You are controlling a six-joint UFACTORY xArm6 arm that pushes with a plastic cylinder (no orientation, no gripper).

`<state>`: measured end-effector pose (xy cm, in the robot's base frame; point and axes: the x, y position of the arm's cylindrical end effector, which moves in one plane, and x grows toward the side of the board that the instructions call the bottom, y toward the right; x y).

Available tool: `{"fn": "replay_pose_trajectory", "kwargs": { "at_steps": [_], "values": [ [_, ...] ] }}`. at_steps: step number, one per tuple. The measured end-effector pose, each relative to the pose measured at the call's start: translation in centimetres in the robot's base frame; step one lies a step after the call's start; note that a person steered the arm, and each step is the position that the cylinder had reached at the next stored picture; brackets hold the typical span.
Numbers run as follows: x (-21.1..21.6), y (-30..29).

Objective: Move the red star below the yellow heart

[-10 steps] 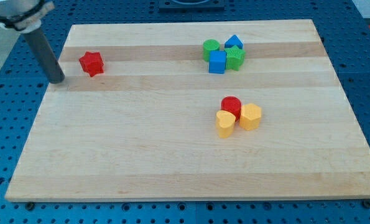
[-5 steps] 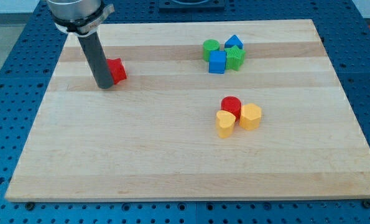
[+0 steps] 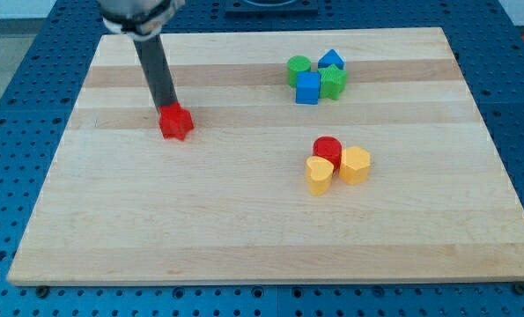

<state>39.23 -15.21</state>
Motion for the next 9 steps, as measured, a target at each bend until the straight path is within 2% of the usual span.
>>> {"fn": "replay_pose_trajectory", "kwargs": {
  "at_steps": [1, 2, 3, 4, 5, 7, 8, 9],
  "values": [
    [2.1, 0.5],
    [-0.7, 1.5],
    [2.1, 3.0],
    [9.4, 5.1],
    [12.6, 6.8],
    [5.1, 6.5],
    [4.6, 2.2],
    [7.7, -0.6]
  ]
}}
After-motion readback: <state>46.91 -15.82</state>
